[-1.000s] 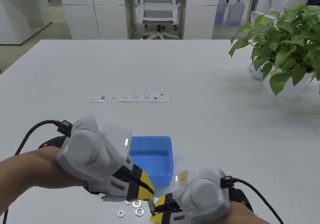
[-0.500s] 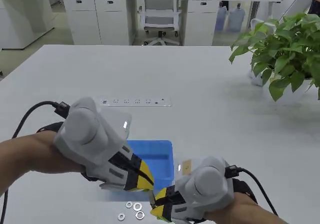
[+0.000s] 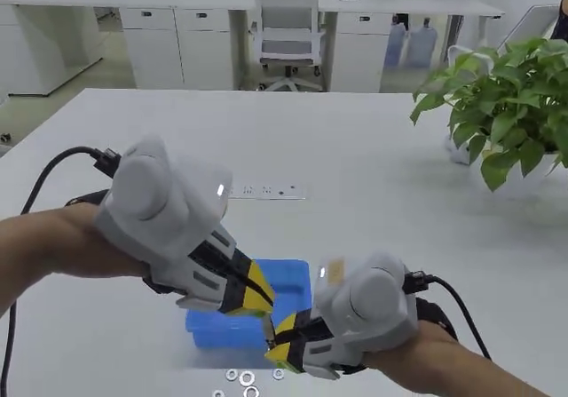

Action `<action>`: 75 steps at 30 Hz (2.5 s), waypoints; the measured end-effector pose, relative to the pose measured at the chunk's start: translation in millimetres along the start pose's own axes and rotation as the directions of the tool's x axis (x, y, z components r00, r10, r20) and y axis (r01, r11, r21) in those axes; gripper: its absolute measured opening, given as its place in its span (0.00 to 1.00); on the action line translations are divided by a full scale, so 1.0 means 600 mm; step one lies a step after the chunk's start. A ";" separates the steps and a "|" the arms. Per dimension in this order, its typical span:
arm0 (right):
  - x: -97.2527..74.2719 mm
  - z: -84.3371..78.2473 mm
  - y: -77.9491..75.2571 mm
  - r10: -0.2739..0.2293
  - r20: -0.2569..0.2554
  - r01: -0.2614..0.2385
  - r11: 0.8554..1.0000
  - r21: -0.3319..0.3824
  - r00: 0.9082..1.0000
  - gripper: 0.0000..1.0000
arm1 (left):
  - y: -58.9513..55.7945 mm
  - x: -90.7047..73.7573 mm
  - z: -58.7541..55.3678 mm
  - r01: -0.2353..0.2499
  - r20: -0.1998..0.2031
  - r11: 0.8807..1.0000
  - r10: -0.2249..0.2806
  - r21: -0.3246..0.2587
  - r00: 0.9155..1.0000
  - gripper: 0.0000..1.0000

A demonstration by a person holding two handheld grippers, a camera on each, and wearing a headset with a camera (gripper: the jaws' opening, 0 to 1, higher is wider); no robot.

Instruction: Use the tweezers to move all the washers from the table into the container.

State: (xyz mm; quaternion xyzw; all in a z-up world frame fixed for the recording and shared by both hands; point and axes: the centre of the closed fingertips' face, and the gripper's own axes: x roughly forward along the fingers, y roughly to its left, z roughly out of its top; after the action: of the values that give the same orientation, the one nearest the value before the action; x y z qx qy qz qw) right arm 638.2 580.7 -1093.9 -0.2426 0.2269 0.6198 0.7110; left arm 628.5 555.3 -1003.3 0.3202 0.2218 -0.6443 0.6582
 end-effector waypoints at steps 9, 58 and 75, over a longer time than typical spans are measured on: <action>0.000 0.016 -0.042 -0.035 0.049 0.034 0.999 0.020 0.998 0.09 | 0.036 -0.008 0.005 -0.019 -0.012 0.999 0.019 0.026 1.000 0.05; 0.084 -0.056 -0.150 -0.011 -0.004 0.012 0.997 0.077 1.000 0.10 | 0.141 0.070 -0.079 -0.001 -0.071 1.000 0.001 -0.004 0.997 0.05; 0.073 -0.047 -0.152 -0.031 0.004 0.031 0.997 0.074 1.000 0.10 | 0.138 0.063 -0.065 0.001 -0.066 1.000 0.000 0.008 0.998 0.05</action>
State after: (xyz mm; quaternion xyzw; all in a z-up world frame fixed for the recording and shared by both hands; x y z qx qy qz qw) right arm 733.7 586.3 -1137.3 -0.2181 0.2440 0.6004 0.7296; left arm 717.7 553.5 -1045.9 0.3439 0.2406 -0.6344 0.6491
